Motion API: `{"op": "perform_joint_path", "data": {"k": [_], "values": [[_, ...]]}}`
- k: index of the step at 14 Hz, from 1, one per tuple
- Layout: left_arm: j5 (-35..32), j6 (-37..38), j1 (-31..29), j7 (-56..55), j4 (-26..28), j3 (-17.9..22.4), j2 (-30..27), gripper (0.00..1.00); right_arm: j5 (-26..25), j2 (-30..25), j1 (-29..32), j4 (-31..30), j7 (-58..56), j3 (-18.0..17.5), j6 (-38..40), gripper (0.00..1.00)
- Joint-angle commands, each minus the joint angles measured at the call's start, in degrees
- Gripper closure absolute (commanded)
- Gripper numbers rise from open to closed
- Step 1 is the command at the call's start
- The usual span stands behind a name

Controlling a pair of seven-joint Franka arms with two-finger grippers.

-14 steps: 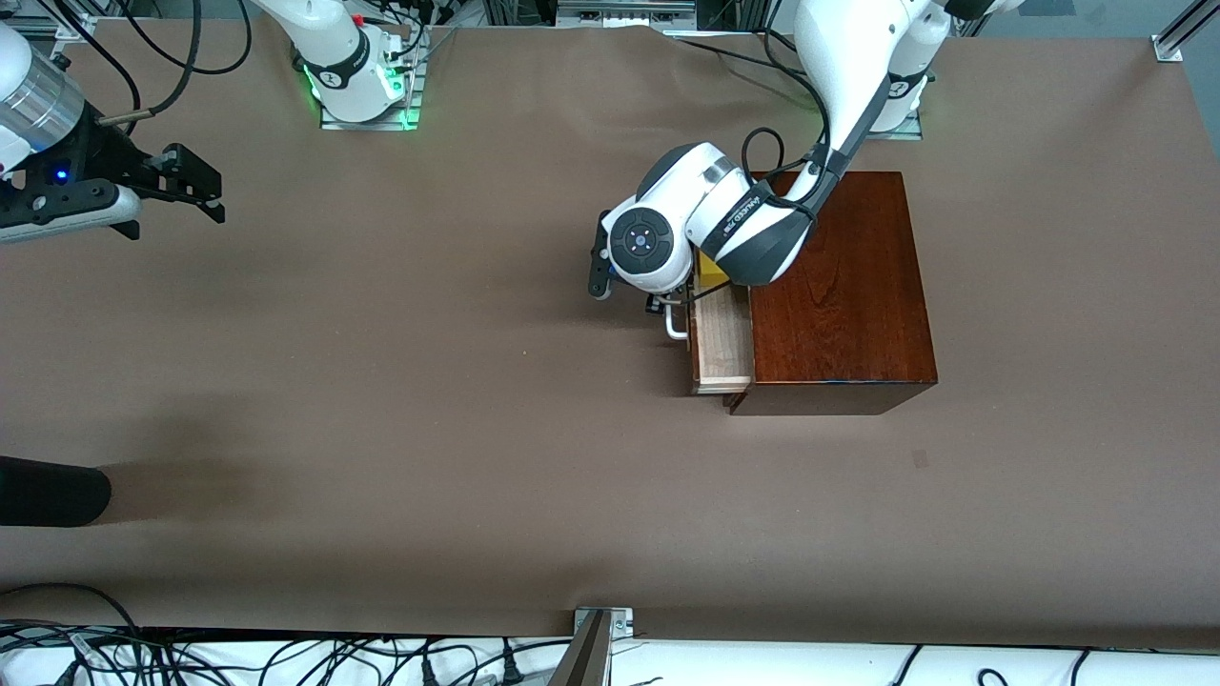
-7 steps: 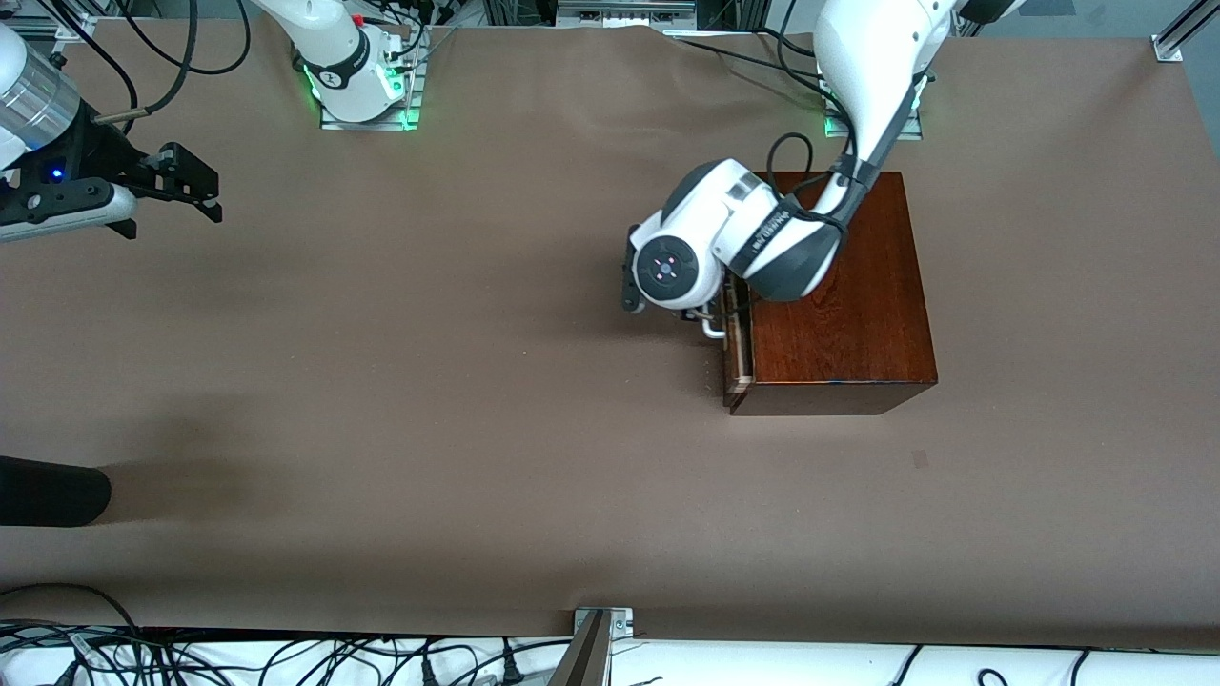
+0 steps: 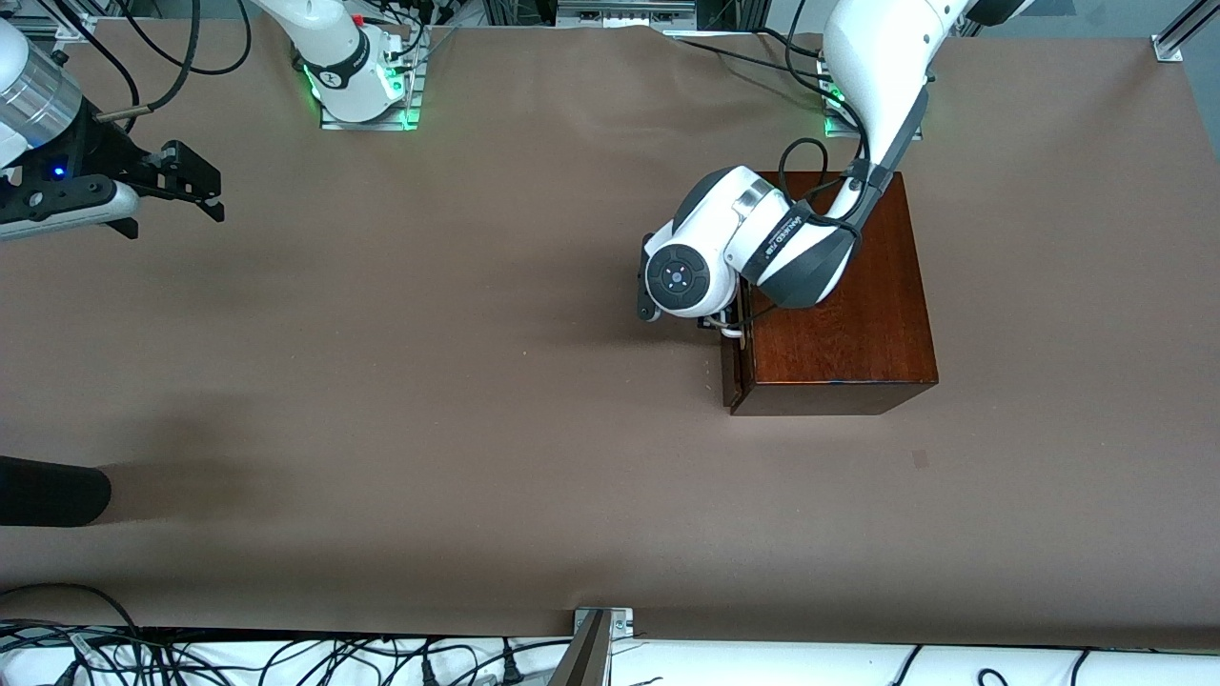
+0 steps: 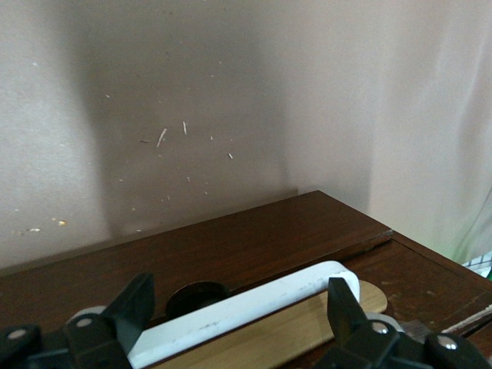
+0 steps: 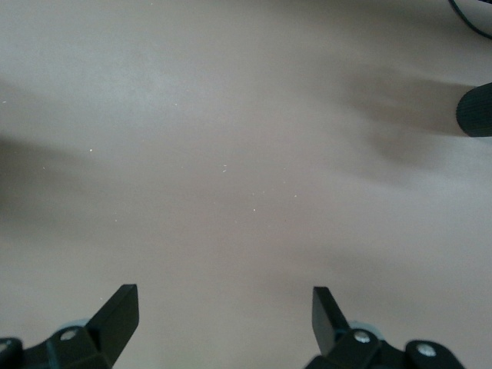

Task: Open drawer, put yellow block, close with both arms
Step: 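Push the drawer shut into the box with the left gripper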

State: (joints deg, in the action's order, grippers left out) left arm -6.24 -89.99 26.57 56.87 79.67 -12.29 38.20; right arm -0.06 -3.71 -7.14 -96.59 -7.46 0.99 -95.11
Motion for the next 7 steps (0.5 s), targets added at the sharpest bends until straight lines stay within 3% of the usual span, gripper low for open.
{"op": "perform_joint_path", "data": {"k": [1, 5, 7], "values": [[4.10, 0.17, -0.29, 0.00, 0.40, 0.33, -4.62, 0.00, 1.12, 0.46, 0.11, 1.41, 0.43, -0.11, 0.90, 0.00], [8.96, 0.26, -1.16, -5.71, 0.05, 0.94, -10.85, 0.00, 1.12, 0.46, 0.11, 1.41, 0.43, -0.11, 0.90, 0.00], [8.88, 0.95, -5.88, -10.88, -0.13, 0.95, -14.89, 0.00, 1.12, 0.46, 0.11, 1.41, 0.43, -0.11, 0.46, 0.00]]}}
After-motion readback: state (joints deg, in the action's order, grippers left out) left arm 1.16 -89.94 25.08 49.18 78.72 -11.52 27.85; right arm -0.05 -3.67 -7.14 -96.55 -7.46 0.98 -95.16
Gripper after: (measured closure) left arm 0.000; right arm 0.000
